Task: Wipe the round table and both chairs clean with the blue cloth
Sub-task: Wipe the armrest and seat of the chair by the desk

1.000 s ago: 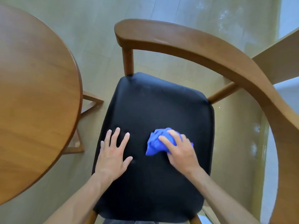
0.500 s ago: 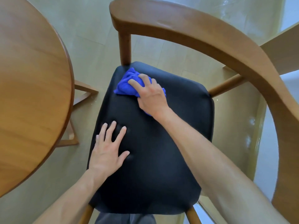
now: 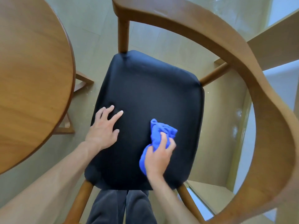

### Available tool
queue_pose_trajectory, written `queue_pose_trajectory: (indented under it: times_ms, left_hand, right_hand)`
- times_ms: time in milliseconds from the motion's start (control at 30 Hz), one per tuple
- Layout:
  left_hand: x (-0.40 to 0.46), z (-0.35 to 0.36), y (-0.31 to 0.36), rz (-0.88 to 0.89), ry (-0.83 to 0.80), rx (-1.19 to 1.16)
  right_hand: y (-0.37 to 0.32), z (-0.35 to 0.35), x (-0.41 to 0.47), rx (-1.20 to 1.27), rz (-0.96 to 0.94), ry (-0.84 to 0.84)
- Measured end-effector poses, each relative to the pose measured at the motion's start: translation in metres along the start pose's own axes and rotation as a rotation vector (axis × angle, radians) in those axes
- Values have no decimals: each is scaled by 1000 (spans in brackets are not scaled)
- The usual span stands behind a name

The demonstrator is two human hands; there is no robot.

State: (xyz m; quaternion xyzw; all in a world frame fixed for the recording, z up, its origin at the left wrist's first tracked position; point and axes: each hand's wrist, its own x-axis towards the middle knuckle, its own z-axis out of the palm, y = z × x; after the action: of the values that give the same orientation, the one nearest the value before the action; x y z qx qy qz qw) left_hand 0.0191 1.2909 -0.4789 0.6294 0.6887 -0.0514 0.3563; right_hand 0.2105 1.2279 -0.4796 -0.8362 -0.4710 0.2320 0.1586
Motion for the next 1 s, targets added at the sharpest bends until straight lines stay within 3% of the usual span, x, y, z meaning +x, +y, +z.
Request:
queue_pose_trajectory:
  times_ms: [100,200,267,400,500,600,667,833,1000]
  left_hand:
    - [2,-20,-15,89,25,-156]
    - [-1,-29,-26,61,-15,-128]
    - [-10,-26,-28,20,-84,-63]
    - [-27,-13,-18,-35,-160,35]
    - [-30,-6,-11,-79,-153,30]
    - [-26,-9,-9,-88,-151,23]
    - [-24,-12,-10,-89,-147,21]
    - [-25,-14,-10,-96,-165,-13]
    - [-30,-17,-6,-116,-154,-103]
  right_hand:
    - [-32,29,-77,-153,-580,-318]
    - [-22,28,-91,-374,-1187,-654]
    - [-4,15,-74,-495,-1396,-762]
    - [60,-44,-12,-598,-1599,-778]
    - [98,-102,51,-655,-1453,-725]
    - [114,-132,92,-737,-966,-746]
    - [116,-132,91,-781,-791,-708]
    - [100,-100,25,-453,-191,-423]
    - [50,-64,-32,-438,-16,-442]
